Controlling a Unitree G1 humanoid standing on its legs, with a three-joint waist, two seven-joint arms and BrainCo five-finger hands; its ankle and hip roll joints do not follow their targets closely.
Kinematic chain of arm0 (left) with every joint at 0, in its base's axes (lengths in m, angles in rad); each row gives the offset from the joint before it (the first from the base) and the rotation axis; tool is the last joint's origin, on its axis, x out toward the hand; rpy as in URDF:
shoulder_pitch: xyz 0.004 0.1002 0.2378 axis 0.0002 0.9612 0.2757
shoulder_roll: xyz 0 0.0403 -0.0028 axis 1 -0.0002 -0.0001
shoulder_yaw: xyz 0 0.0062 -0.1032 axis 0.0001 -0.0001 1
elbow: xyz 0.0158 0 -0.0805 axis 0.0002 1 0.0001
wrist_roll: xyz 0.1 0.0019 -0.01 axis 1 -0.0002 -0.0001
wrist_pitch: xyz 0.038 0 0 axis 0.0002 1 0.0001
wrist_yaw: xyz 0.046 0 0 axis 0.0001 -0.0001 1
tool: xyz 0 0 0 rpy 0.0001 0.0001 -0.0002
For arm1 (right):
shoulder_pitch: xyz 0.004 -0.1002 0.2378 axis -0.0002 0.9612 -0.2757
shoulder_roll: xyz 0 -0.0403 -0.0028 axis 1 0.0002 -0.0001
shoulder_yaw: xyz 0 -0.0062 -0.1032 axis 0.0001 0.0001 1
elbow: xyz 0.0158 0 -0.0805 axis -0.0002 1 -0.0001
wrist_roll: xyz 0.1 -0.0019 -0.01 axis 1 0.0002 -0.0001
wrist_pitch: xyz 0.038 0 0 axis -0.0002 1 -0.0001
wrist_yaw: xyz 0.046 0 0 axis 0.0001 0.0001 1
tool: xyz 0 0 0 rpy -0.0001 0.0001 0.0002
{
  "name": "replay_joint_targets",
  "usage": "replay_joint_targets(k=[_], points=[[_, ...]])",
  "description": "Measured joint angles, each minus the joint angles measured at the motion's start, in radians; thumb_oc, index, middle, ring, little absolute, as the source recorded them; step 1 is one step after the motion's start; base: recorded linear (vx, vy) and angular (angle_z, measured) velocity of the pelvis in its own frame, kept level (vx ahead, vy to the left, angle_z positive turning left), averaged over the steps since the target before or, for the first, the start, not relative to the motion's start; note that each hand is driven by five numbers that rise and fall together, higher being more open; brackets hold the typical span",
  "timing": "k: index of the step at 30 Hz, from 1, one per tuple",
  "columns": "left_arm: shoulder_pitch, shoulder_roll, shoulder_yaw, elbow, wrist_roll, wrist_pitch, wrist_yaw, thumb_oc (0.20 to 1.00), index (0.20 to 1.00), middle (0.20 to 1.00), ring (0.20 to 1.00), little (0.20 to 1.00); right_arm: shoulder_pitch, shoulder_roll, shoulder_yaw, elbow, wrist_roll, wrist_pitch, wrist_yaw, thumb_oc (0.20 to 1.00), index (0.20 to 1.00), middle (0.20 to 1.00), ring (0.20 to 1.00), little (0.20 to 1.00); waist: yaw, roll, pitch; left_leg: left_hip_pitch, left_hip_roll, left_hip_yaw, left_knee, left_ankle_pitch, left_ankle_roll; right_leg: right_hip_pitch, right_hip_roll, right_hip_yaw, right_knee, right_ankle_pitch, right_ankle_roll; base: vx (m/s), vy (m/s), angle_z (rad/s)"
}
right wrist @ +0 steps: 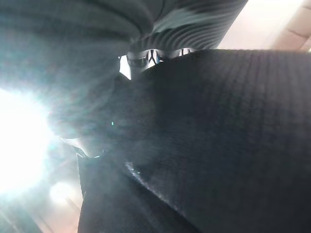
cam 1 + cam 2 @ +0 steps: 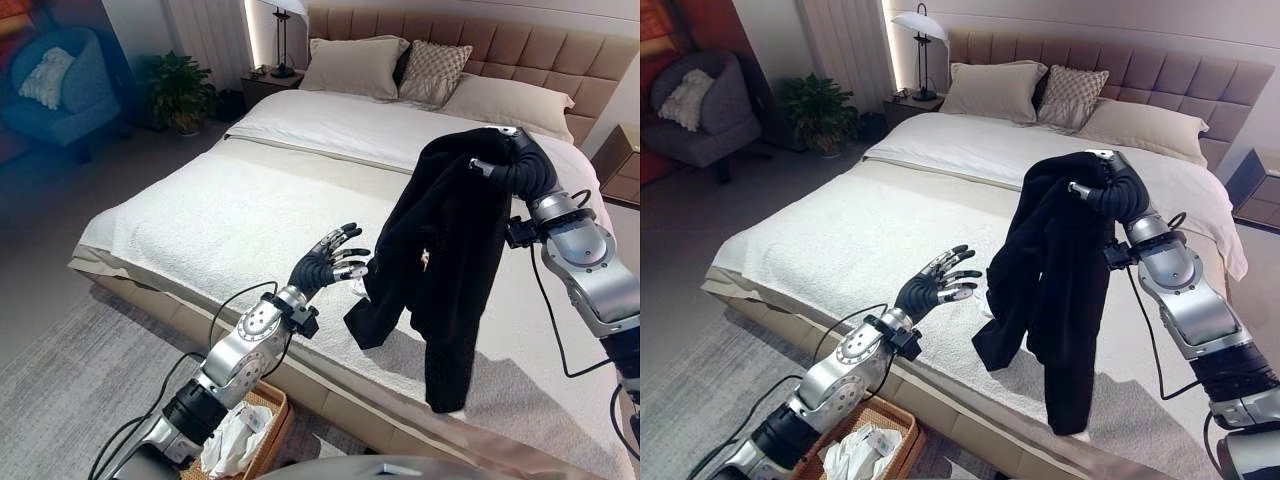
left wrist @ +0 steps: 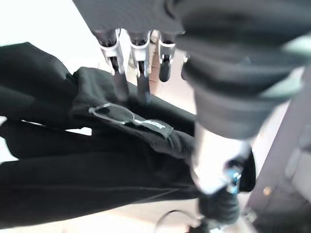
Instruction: Pick up clothes into the bucket
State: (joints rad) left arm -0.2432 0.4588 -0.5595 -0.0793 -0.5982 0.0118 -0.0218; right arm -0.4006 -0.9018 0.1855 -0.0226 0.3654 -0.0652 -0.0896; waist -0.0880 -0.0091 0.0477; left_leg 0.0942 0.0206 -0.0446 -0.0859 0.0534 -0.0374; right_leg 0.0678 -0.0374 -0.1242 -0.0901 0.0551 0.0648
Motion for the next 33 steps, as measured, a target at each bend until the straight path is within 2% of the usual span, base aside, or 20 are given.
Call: replay_joint_targets(k=[3,8,13,20,26,30,33], points=[[-0.001,0.013,0.034,-0.003,0.077,-0.002,0.001,1.0,1.0,1.0,1.0,1.0,0.0,0.0,-0.001,-0.001,0.011,0.0,0.033,0.2,0.2,0.2,0.2,0.2,-0.001,0.0,0.0,0.0,0.0,-0.005,0.0,0.0,0.0,0.001,0.0,-0.004,0.0,-0.001,-0.001,0.0,-0.002,0.03],[-0.046,0.005,0.029,0.018,0.118,-0.002,0.001,1.0,1.0,1.0,1.0,1.0,-0.002,-0.004,0.007,-0.017,0.071,0.001,0.109,0.2,0.2,0.2,0.2,0.2,-0.002,0.0,0.0,0.002,-0.001,-0.012,0.0,0.0,0.0,0.007,-0.001,-0.013,0.0,-0.006,0.001,0.01,0.0,0.06],[-0.121,-0.035,0.025,0.096,0.217,-0.002,0.0,1.0,1.0,1.0,1.0,1.0,-0.036,-0.025,0.075,-0.086,0.154,0.003,0.207,0.2,0.2,0.2,0.2,0.2,-0.005,0.0,0.001,0.002,-0.001,-0.012,0.0,0.0,0.0,0.007,-0.001,-0.015,0.0,-0.007,0.002,0.0,0.0,0.0],[-0.131,-0.11,0.016,0.197,0.304,0.0,0.006,1.0,1.0,1.0,1.0,1.0,-0.042,-0.042,0.107,-0.179,0.264,0.004,0.29,0.2,0.2,0.2,0.2,0.2,-0.006,-0.001,0.002,0.001,-0.001,-0.01,0.0,-0.002,-0.003,0.005,-0.001,-0.012,0.0,-0.009,0.004,0.0,0.0,0.0],[-0.166,-0.139,-0.017,0.234,0.311,0.0,0.014,1.0,1.0,1.0,1.0,1.0,-0.085,-0.027,0.146,-0.207,0.328,0.005,0.319,0.2,0.2,0.2,0.2,0.2,-0.009,-0.002,0.003,0.001,-0.001,-0.008,0.0,-0.002,-0.003,0.004,-0.002,-0.008,0.0,-0.009,0.004,0.0,0.001,-0.01],[-0.222,-0.156,-0.085,0.232,0.309,0.0,0.007,1.0,1.0,1.0,1.0,1.0,-0.115,-0.012,0.189,-0.226,0.355,0.005,0.338,0.2,0.2,0.2,0.2,0.2,-0.007,-0.002,0.003,0.0,-0.002,-0.007,0.0,-0.002,-0.004,0.001,-0.002,-0.007,0.0,-0.009,0.004,0.0,0.0,0.0],[-0.245,-0.173,-0.15,0.229,0.231,0.001,-0.019,1.0,1.0,1.0,1.0,1.0,-0.116,-0.01,0.197,-0.229,0.373,0.005,0.342,0.2,0.2,0.2,0.2,0.2,-0.007,-0.002,0.003,-0.001,-0.004,-0.008,0.0,-0.002,-0.003,0.001,-0.003,-0.007,0.0,-0.009,0.004,0.0,0.0,0.0]])
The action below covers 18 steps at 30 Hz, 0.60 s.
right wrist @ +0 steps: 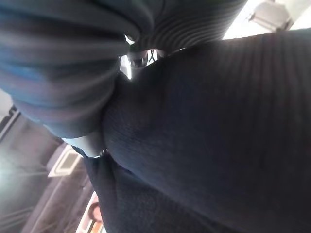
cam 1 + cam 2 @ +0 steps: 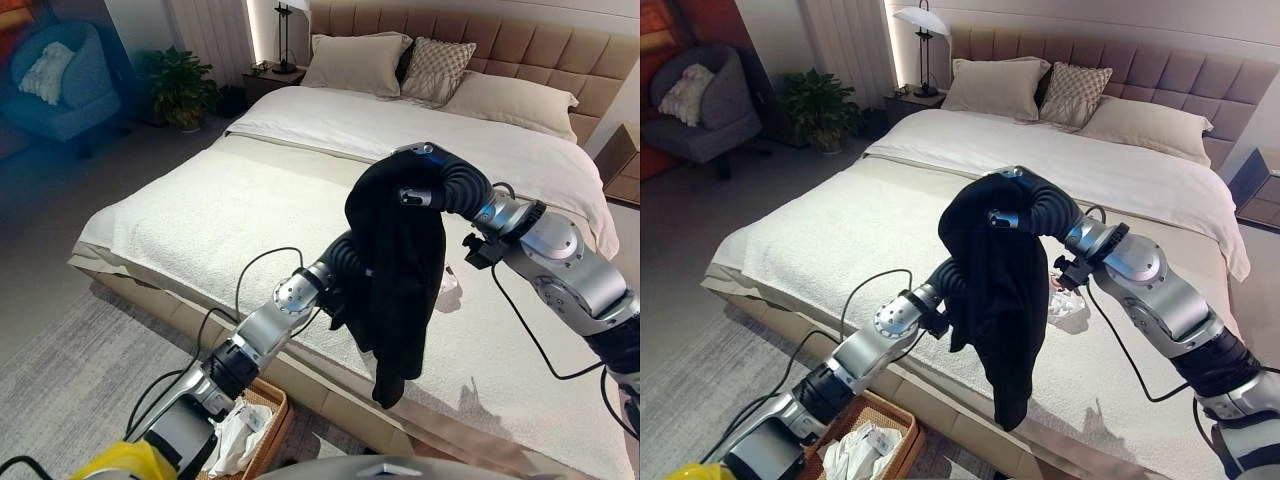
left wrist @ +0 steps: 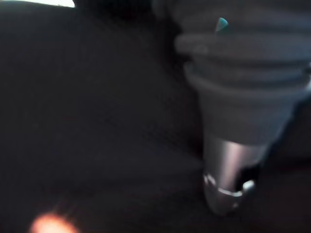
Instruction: Pick up clothes into the bucket
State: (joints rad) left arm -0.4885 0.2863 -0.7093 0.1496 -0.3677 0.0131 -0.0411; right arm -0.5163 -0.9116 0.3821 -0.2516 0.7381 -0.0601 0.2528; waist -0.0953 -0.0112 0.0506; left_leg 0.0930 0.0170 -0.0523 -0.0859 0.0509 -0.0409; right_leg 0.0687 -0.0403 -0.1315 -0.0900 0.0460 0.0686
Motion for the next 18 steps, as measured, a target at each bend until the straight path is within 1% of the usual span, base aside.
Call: replay_joint_targets(k=[1,2,3,4,5,6,7,8,9,13,14,15,17,18], points=[[-0.013,-0.005,-0.039,-0.003,-0.085,0.01,-0.021,1.0,1.0,1.0,1.0,1.0,-0.002,0.0,0.01,0.0,0.001,0.0,0.0,0.2,0.2,0.2,0.2,0.2,-0.005,0.0,0.0,0.0,-0.001,0.001,0.0,0.0,0.0,-0.001,-0.001,0.001,0.0,0.0,0.0,0.0,0.0,0.0],[-0.048,0.003,-0.102,-0.018,-0.225,0.042,-0.059,1.0,1.0,1.0,1.0,1.0,-0.003,0.0,0.026,0.001,0.003,0.0,0.0,0.2,0.2,0.2,0.2,0.2,-0.006,0.0,0.0,-0.001,-0.001,0.001,0.0,0.0,0.0,-0.002,-0.002,0.001,0.0,0.0,0.0,0.0,0.0,0.0],[-0.067,0.008,-0.136,-0.028,-0.291,0.055,-0.084,1.0,1.0,1.0,1.0,1.0,-0.006,0.0,0.039,0.001,0.003,0.001,0.001,0.2,0.2,0.2,0.2,0.2,-0.006,0.0,0.0,-0.001,-0.002,0.001,0.0,0.0,0.0,-0.001,-0.002,0.001,0.0,0.0,0.0,0.0,0.0,0.0],[-0.078,0.017,-0.165,-0.058,-0.401,0.087,-0.128,1.0,1.0,1.0,1.0,1.0,-0.019,0.001,0.066,0.004,0.01,0.002,0.003,0.2,0.2,0.2,0.2,0.2,-0.015,0.001,-0.001,0.0,-0.003,0.002,0.0,-0.001,-0.001,-0.002,-0.003,0.004,0.0,0.0,0.0,0.02,0.015,-0.04],[-0.09,0.037,-0.194,-0.086,-0.458,0.099,-0.151,1.0,1.0,1.0,1.0,1.0,-0.028,0.002,0.082,0.008,0.021,0.002,0.004,0.2,0.2,0.2,0.2,0.2,-0.019,0.001,-0.001,0.0,-0.003,0.002,0.0,-0.001,-0.001,-0.002,-0.003,0.006,0.0,0.0,0.0,0.01,0.008,-0.06],[-0.089,0.054,-0.213,-0.108,-0.529,0.116,-0.191,0.94,0.94,0.94,0.94,0.94,-0.034,0.002,0.093,0.01,0.026,0.002,0.01,0.2,0.2,0.2,0.2,0.2,-0.028,0.002,-0.001,0.001,-0.003,0.003,0.0,-0.001,-0.001,-0.002,-0.003,0.008,0.0,0.0,0.0,0.01,0.002,-0.06],[-0.089,0.068,-0.217,-0.11,-0.554,0.124,-0.203,0.94,0.94,0.94,0.94,0.94,-0.034,0.002,0.095,0.012,0.03,0.002,0.012,0.2,0.2,0.2,0.2,0.2,-0.029,0.003,-0.002,0.002,-0.003,0.005,0.0,-0.001,-0.001,-0.002,-0.003,0.009,0.0,0.0,0.0,0.01,0.002,-0.06],[-0.088,0.073,-0.217,-0.11,-0.573,0.13,-0.215,0.423,0.423,0.423,0.423,0.423,-0.034,0.002,0.096,0.019,0.03,0.002,0.014,0.2,0.2,0.2,0.2,0.2,-0.029,0.003,-0.002,0.002,-0.003,0.007,0.0,-0.001,-0.001,-0.002,-0.002,0.01,0.0,0.0,0.0,0.01,0.004,-0.06],[-0.086,0.082,-0.219,-0.11,-0.6,0.142,-0.23,0.2,0.2,0.2,0.2,0.2,-0.034,0.002,0.097,0.028,0.029,0.002,0.015,0.2,0.2,0.2,0.2,0.2,-0.029,0.004,-0.002,0.002,-0.001,0.011,0.0,-0.001,-0.001,-0.003,-0.001,0.011,0.0,0.0,0.0,0.01,0.005,-0.05],[0.008,0.112,-0.165,-0.107,-0.652,0.154,-0.257,0.2,0.2,0.2,0.2,0.2,-0.031,0.006,0.096,0.04,0.018,0.002,0.019,0.2,0.2,0.2,0.2,0.2,-0.025,0.008,-0.005,0.002,0.002,0.018,0.0,-0.003,-0.003,-0.004,0.002,0.013,0.0,0.0,0.0,0.0,0.0,0.0],[0.071,0.102,-0.12,-0.107,-0.675,0.152,-0.265,0.2,0.2,0.2,0.2,0.2,-0.029,0.012,0.094,0.044,-0.004,0.002,0.017,0.2,0.2,0.2,0.2,0.2,-0.028,0.009,-0.005,0.004,0.003,0.02,0.0,-0.003,-0.003,-0.004,0.002,0.014,0.0,0.0,0.0,0.0,0.0,0.0],[0.11,0.12,-0.103,-0.104,-0.681,0.152,-0.269,0.2,0.2,0.2,0.2,0.2,-0.027,0.011,0.092,0.051,-0.027,0.002,0.016,0.2,0.2,0.2,0.2,0.2,-0.025,0.009,-0.005,0.003,0.003,0.02,0.0,-0.003,-0.004,-0.004,0.003,0.014,0.0,0.0,0.0,0.0,0.0,0.0],[0.174,0.116,-0.051,-0.099,-0.688,0.152,-0.271,0.2,0.2,0.2,0.2,0.2,-0.009,0.013,0.07,0.066,-0.058,0.002,0.013,0.2,0.2,0.2,0.2,0.2,-0.025,0.009,-0.005,0.004,0.004,0.02,0.0,-0.005,-0.001,-0.004,0.002,0.014,0.0,0.0,0.0,0.0,0.0,0.0],[0.205,0.122,-0.013,-0.095,-0.69,0.151,-0.272,0.2,0.2,0.2,0.2,0.2,0.015,0.02,0.043,0.071,-0.078,0.002,0.011,0.2,0.2,0.2,0.2,0.2,-0.016,0.008,-0.005,0.002,0.003,0.02,0.0,-0.005,-0.001,-0.004,0.002,0.014,0.0,0.0,0.0,0.0,0.0,0.0]])
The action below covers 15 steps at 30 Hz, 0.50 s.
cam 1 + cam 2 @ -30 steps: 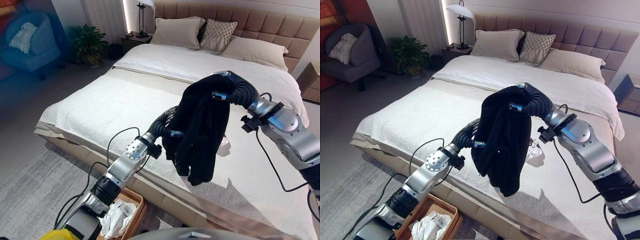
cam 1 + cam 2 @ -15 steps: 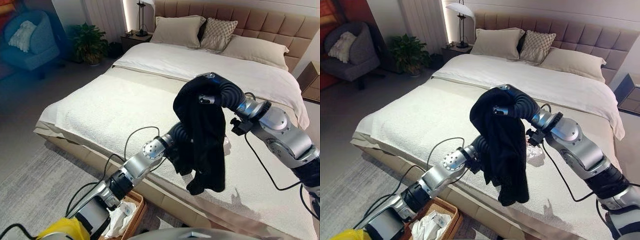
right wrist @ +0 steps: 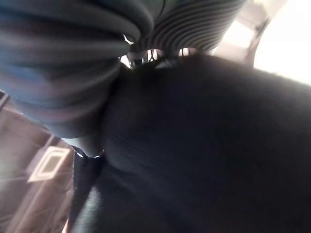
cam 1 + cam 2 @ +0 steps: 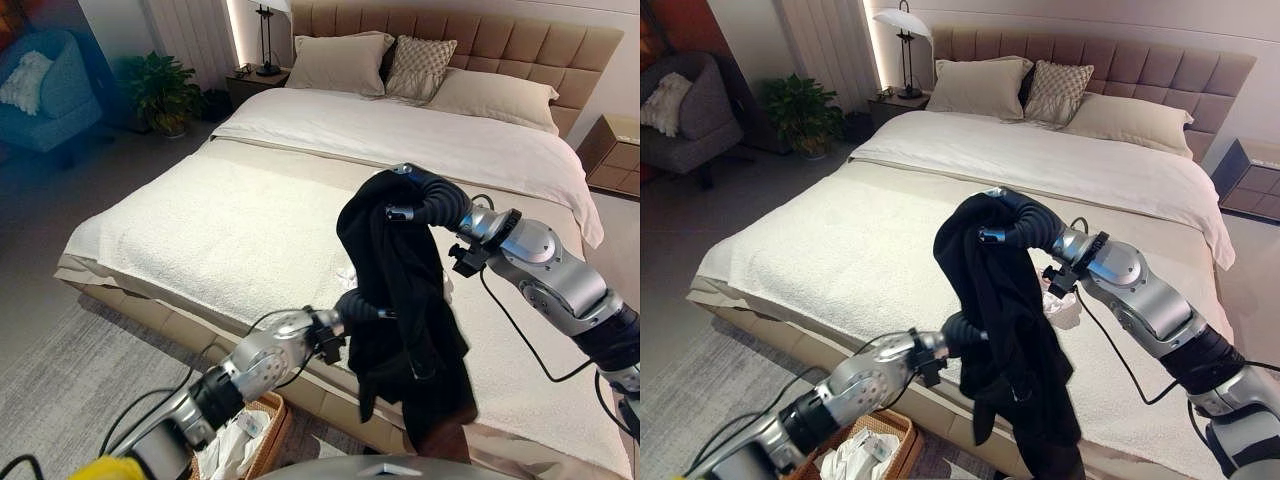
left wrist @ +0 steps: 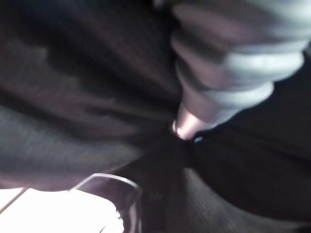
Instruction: Pick up clothes into the bucket
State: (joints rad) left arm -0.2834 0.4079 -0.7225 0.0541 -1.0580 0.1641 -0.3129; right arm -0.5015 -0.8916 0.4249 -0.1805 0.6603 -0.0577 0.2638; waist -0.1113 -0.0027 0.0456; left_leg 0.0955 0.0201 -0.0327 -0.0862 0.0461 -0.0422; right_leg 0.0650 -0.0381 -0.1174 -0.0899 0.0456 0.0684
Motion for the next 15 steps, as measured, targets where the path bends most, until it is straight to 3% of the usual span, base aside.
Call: replay_joint_targets(k=[6,7,8,9,12,15], points=[[0.213,-0.042,0.197,-0.012,-0.025,-0.025,-0.019,0.2,0.2,0.2,0.2,0.2,0.217,0.068,-0.139,0.006,-0.045,0.001,-0.011,0.2,0.2,0.2,0.2,0.2,0.024,-0.001,0.001,-0.001,-0.002,-0.001,0.0,-0.003,0.003,0.0,-0.002,0.001,0.0,0.0,-0.001,0.0,0.001,0.01],[0.237,-0.044,0.213,-0.011,-0.025,-0.023,-0.021,0.2,0.2,0.2,0.2,0.2,0.251,0.09,-0.143,0.007,-0.051,0.001,-0.011,0.529,0.529,0.529,0.529,0.529,0.031,-0.001,0.001,-0.002,-0.002,-0.004,0.0,-0.003,0.003,0.0,-0.002,-0.001,0.0,-0.001,0.0,0.0,0.0,0.0],[0.266,-0.054,0.236,-0.009,-0.024,-0.022,-0.027,0.2,0.2,0.2,0.2,0.2,0.275,0.108,-0.155,0.006,-0.057,0.001,-0.011,0.586,0.586,0.586,0.586,0.586,0.04,-0.001,0.001,-0.002,-0.002,-0.005,0.0,-0.003,0.004,0.0,-0.002,-0.001,0.0,-0.001,0.0,0.0,0.0,0.0],[0.298,-0.087,0.282,-0.001,-0.023,-0.025,-0.032,0.2,0.2,0.2,0.2,0.2,0.328,0.143,-0.187,0.007,-0.072,0.002,-0.011,1.0,1.0,1.0,1.0,1.0,0.044,-0.002,0.002,-0.001,-0.002,-0.005,0.0,-0.004,0.004,0.0,-0.002,0.0,0.0,-0.002,-0.001,0.0,0.0,0.0],[0.357,-0.12,0.33,0.019,-0.016,-0.032,-0.032,0.2,0.2,0.2,0.2,0.2,0.394,0.195,-0.228,0.01,-0.084,0.005,-0.014,1.0,1.0,1.0,1.0,1.0,0.049,0.0,0.005,-0.003,-0.003,-0.007,0.0,-0.005,0.005,0.0,-0.003,-0.003,0.0,-0.004,-0.001,0.0,0.0,0.0],[0.46,-0.18,0.512,0.061,-0.017,-0.061,0.002,0.2,0.2,0.2,0.2,0.2,0.443,0.301,-0.395,0.04,-0.099,-0.007,-0.058,1.0,1.0,1.0,1.0,1.0,0.05,-0.001,0.015,-0.002,-0.002,-0.008,0.0,-0.01,0.01,0.001,-0.002,-0.003,0.0,-0.008,0.0,0.0,0.0,0.0]])
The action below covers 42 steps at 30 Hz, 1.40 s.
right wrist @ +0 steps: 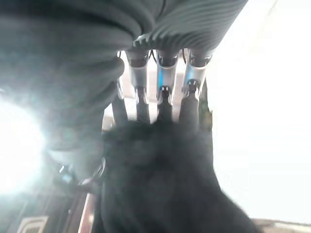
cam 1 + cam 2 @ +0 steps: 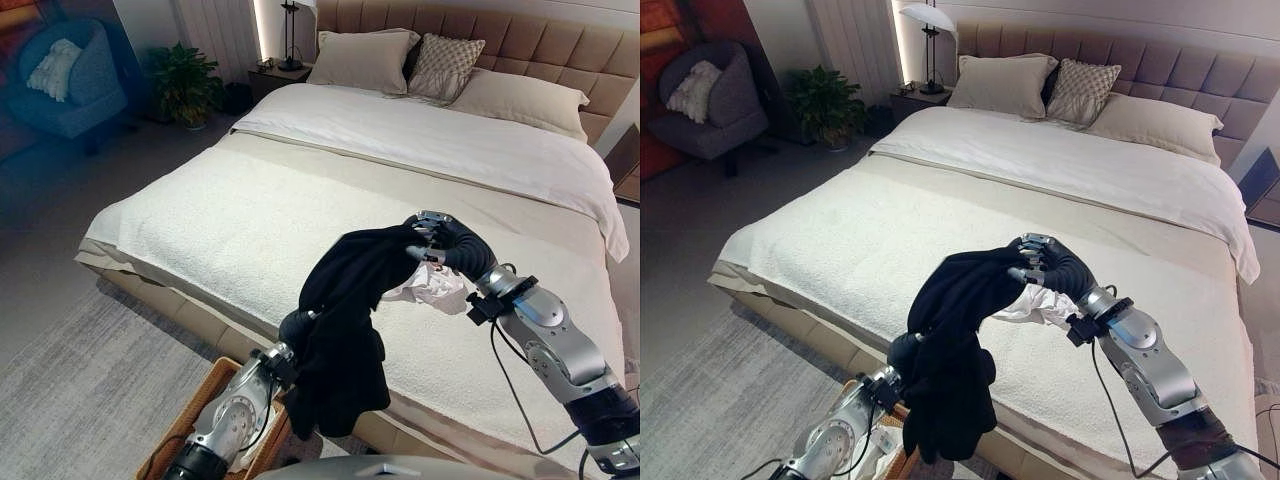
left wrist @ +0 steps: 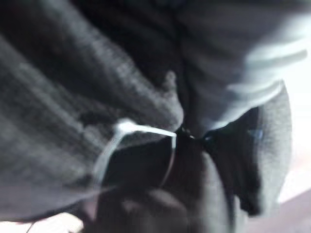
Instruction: Pick up clothes into the bucket
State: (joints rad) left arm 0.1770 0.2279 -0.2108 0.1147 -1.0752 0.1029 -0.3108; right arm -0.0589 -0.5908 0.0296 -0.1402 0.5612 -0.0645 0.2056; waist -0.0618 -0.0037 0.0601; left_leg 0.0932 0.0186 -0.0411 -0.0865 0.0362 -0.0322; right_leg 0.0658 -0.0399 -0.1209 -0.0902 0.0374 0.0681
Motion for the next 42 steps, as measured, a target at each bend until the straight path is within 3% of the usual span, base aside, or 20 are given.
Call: replay_joint_targets(k=[2,6,12,16,21,26,29,31,34,42], points=[[0.043,0.01,0.134,0.059,0.002,-0.034,0.054,0.2,0.2,0.2,0.2,0.2,0.021,0.002,-0.099,0.043,-0.003,-0.002,-0.042,1.0,1.0,1.0,1.0,1.0,0.002,0.004,0.009,-0.002,0.001,-0.002,0.0,-0.003,0.003,-0.001,0.001,-0.002,0.0,-0.001,-0.001,0.0,0.0,0.0],[0.116,0.009,0.327,0.073,0.065,-0.122,0.146,0.2,0.2,0.2,0.2,0.2,0.113,0.078,-0.179,0.081,-0.024,-0.001,-0.072,1.0,1.0,1.0,1.0,1.0,0.009,0.004,0.011,-0.003,0.001,-0.008,0.0,-0.002,-0.004,0.0,0.001,-0.009,0.0,-0.006,-0.001,0.0,0.004,0.03],[0.156,0.028,0.44,0.074,0.371,-0.172,0.233,0.2,0.2,0.2,0.2,0.2,0.223,0.163,-0.207,0.225,-0.064,0.013,-0.094,1.0,1.0,1.0,1.0,1.0,0.029,0.004,0.018,-0.018,-0.008,-0.024,0.002,-0.001,-0.005,-0.004,-0.009,-0.029,0.0,-0.008,0.001,-0.04,0.018,0.12],[0.164,0.068,0.495,0.112,0.604,-0.179,0.312,0.2,0.2,0.2,0.2,0.2,0.245,0.187,-0.229,0.372,-0.11,0.031,-0.138,1.0,1.0,1.0,1.0,1.0,0.026,0.007,0.058,-0.034,-0.016,-0.026,0.009,-0.002,-0.005,-0.009,-0.017,-0.03,0.0,-0.011,0.007,-0.12,0.027,0.01],[0.092,0.135,0.497,0.208,0.769,-0.191,0.385,0.2,0.2,0.2,0.2,0.2,0.234,0.193,-0.229,0.506,-0.14,0.032,-0.193,1.0,1.0,1.0,1.0,1.0,0.023,0.009,0.117,-0.109,-0.026,-0.033,0.063,-0.001,-0.006,-0.08,-0.026,-0.035,0.033,-0.003,0.008,-0.18,0.026,0.03],[-0.063,0.253,0.415,0.358,0.99,-0.2,0.488,0.2,0.2,0.2,0.2,0.2,0.149,0.201,-0.222,0.601,-0.142,0.022,-0.253,1.0,1.0,1.0,1.0,1.0,0.021,-0.003,0.22,-0.246,-0.027,-0.037,0.149,-0.006,-0.012,-0.218,-0.033,-0.036,0.128,-0.009,0.006,-0.17,0.043,0.01],[-0.161,0.294,0.37,0.474,1.031,-0.205,0.538,0.2,0.2,0.2,0.2,0.2,0.098,0.201,-0.213,0.623,-0.147,0.005,-0.282,1.0,1.0,1.0,1.0,1.0,0.016,-0.014,0.267,-0.322,-0.028,-0.035,0.187,-0.012,-0.021,-0.308,-0.037,-0.03,0.192,-0.018,-0.002,-0.12,0.05,-0.03],[-0.25,0.362,0.307,0.573,1.066,-0.205,0.592,0.2,0.2,0.2,0.2,0.2,0.054,0.202,-0.172,0.617,-0.147,-0.027,-0.306,1.0,1.0,1.0,1.0,1.0,-0.001,-0.043,0.332,-0.437,-0.035,-0.032,0.279,-0.025,-0.021,-0.426,-0.044,-0.025,0.291,-0.037,-0.012,-0.11,0.067,-0.04],[-0.309,0.368,0.289,0.629,1.092,-0.197,0.631,0.2,0.2,0.2,0.2,0.2,0.035,0.224,-0.163,0.616,-0.147,-0.038,-0.326,1.0,1.0,1.0,1.0,1.0,-0.009,-0.066,0.398,-0.48,-0.033,-0.029,0.322,-0.03,-0.021,-0.473,-0.047,-0.017,0.337,-0.039,-0.014,-0.1,0.045,-0.05],[-0.36,0.391,0.258,0.622,1.103,-0.193,0.719,0.2,0.2,0.2,0.2,0.2,0.032,0.213,-0.064,0.53,-0.134,-0.087,-0.361,1.0,1.0,1.0,1.0,1.0,-0.037,-0.109,0.467,-0.74,-0.04,-0.018,0.597,-0.132,-0.002,-0.713,-0.051,0.019,0.547,-0.103,-0.029,-0.06,0.051,-0.08]])
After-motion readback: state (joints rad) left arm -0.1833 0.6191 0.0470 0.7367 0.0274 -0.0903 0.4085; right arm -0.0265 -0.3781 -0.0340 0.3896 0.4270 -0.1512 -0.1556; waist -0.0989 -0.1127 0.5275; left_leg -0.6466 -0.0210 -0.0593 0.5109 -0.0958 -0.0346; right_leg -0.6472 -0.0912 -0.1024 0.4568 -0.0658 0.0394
